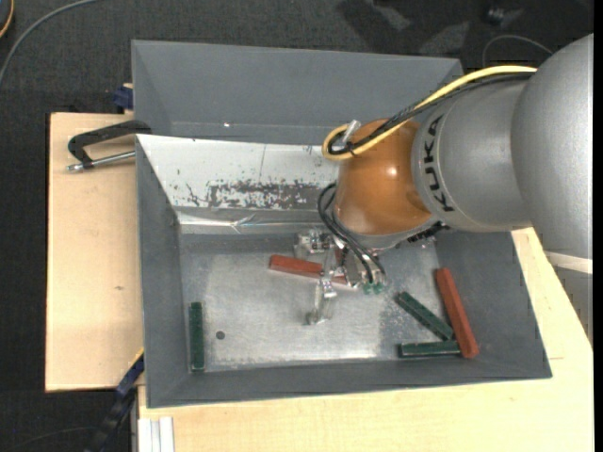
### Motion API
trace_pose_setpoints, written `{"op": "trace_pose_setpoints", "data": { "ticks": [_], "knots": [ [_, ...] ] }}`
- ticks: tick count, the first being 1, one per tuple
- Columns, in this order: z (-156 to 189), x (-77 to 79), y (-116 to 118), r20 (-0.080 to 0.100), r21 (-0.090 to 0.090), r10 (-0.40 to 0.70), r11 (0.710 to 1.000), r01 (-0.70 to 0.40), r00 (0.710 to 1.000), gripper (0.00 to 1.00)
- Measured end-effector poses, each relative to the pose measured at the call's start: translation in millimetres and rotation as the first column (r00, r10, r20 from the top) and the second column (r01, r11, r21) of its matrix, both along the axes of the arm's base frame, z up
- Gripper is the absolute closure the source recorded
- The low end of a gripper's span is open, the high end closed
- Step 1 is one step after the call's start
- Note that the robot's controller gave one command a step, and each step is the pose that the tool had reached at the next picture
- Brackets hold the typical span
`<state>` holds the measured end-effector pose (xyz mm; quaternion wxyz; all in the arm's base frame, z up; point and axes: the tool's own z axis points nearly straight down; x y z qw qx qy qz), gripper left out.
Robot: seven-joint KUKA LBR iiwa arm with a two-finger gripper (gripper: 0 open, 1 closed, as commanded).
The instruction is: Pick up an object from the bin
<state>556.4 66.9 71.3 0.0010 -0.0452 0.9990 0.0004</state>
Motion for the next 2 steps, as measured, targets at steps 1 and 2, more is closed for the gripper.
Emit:
{"op": "trace_pose_setpoints", "data": {
  "ticks": [1, 2],
  "knots": [
    [4, -0.3, 1, 0.002, 0.001, 0.000, 1.000, 0.000, 1.000, 1.00],
    [135, -18.0, -7, 0.011, 0.001, -0.001, 1.000, 0.001, 1.000, 1.00]
  ]
}}
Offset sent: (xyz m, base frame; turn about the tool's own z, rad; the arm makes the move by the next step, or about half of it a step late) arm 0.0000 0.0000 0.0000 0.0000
